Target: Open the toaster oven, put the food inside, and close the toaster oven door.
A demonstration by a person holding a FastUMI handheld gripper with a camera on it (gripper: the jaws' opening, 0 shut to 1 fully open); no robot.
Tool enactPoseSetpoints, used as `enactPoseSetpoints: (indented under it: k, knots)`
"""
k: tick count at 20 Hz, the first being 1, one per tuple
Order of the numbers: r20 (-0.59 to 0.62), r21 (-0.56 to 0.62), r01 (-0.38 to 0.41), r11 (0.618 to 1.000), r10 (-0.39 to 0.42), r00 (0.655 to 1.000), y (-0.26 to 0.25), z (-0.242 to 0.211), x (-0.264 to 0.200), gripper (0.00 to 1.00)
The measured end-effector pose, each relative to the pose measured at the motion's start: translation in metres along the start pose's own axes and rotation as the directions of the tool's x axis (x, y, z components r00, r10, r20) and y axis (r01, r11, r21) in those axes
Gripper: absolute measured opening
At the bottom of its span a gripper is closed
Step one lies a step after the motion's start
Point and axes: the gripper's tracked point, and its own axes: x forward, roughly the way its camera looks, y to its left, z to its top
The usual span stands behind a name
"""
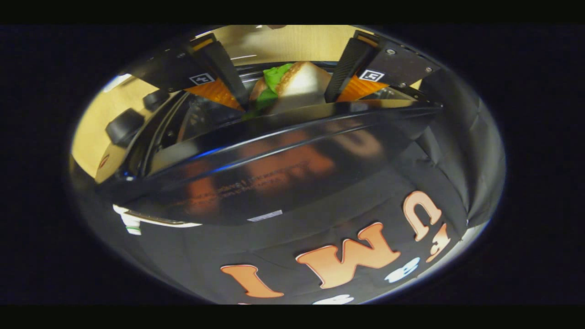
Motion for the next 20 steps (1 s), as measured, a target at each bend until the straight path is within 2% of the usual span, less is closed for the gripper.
enactPoseSetpoints:
  k: [3,6,10,15,20]
  knots:
    - [-0.081,-0.091,0.003,0.996,-0.011,0.997,-0.009,-0.009,-0.023,0.99]
    - [-0.082,-0.157,-0.011,0.988,-0.002,0.997,-0.015,-0.006,-0.053,0.99]
    - [-0.153,-0.183,-0.045,0.982,0.016,0.988,-0.018,-0.021,-0.087,0.99]
    - [-0.275,-0.26,-0.113,0.959,0.038,0.961,-0.014,-0.065,-0.122,0.99]
    - [-0.407,-0.262,-0.167,0.95,0.048,0.912,-0.012,-0.116,-0.153,0.97]
